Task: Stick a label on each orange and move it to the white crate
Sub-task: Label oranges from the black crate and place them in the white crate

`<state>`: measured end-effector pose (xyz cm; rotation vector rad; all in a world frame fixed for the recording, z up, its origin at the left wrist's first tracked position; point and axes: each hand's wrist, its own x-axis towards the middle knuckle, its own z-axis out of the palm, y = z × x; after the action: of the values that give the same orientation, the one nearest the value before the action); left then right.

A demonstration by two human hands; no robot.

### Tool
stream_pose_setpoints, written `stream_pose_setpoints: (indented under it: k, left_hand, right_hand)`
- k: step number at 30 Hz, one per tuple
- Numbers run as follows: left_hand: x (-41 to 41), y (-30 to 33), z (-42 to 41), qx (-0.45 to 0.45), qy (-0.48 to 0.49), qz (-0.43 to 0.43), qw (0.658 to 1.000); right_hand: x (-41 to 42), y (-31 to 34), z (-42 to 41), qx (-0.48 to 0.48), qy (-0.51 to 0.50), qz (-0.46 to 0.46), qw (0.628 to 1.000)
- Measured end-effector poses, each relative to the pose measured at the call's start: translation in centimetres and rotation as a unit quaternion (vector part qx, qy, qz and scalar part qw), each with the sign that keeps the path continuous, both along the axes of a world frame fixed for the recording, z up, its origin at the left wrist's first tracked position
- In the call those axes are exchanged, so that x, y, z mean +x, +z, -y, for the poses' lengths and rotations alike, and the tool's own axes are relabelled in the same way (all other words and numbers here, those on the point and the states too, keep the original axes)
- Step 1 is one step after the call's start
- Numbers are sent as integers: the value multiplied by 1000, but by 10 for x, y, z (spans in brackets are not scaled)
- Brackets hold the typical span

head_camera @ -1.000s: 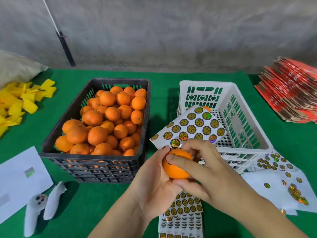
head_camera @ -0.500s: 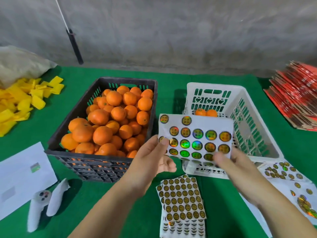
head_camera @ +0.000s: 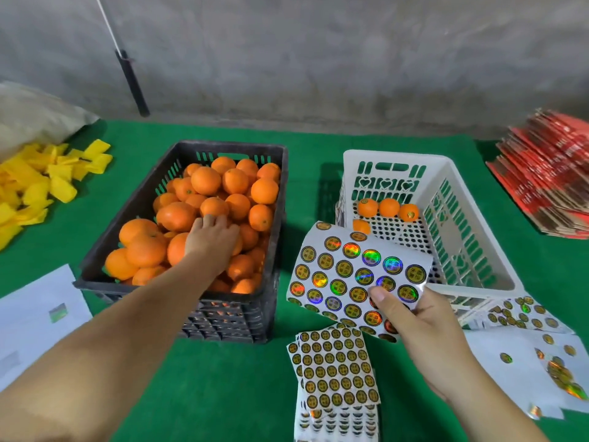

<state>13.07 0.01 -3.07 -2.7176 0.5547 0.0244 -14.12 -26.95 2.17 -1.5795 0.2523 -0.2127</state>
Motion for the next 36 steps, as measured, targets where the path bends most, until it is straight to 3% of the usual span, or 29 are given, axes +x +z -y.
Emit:
stream_pose_setpoints:
  k: [2,4,6,8,9,11,13,15,17,20,21,22,24,26,27,30,36]
  left_hand:
    - [0,14,-2,-76,16,0,997]
    - [-11,33,-6,-289,66,-26,955]
    - [-40,55,-3,-531,93,-109,835]
    - [-82,72,8,-709,74,-263,650]
    - [-102,75,14,-751,65,-342,561]
    - [-137,81,24,-775,42,-467,424]
    - [-163,84,30,-781,22,-532,327]
    - [-179,85,37,-794,-7,-536,286]
    - [-189,83,44,-821,6,-494,287]
    - [-195,81,47,-822,39,-434,367]
    - [-197,82,46,-813,36,-420,402]
    - [-199,82,45,-802,30,-404,439]
    - [-203,82,44,-788,-4,-366,495]
    - [-206,83,46,-774,-64,-348,526]
    - [-208,84,47,-766,-91,-345,535]
    - [-214,88,46,-728,-159,-331,579]
    - [-219,100,41,-604,-257,-255,710]
  right_hand:
    - [-1,1,1,14,-11,4,1000]
    - [-1,3,3,47,-20,10,999]
    - [0,4,6,78,-17,13,997]
    - [0,5,10,111,-10,12,994]
    - [0,5,12,126,-3,11,992]
    - [-1,8,14,129,19,2,991]
    - [-5,9,18,92,32,-20,995]
    - [-11,11,23,47,64,-40,996]
    - [-17,12,24,7,99,-48,994]
    - [-19,19,12,-26,44,-54,997]
    - [-20,20,7,-107,-32,-45,993]
    - [-21,24,2,-219,-115,-7,969]
    - [-26,36,-9,-445,-207,157,857]
    - [-30,51,-17,-568,-153,271,762]
    - [-30,56,-20,-595,-113,286,742]
    - [-18,63,-19,-606,-32,255,753]
    - [-8,70,-3,-503,71,202,838]
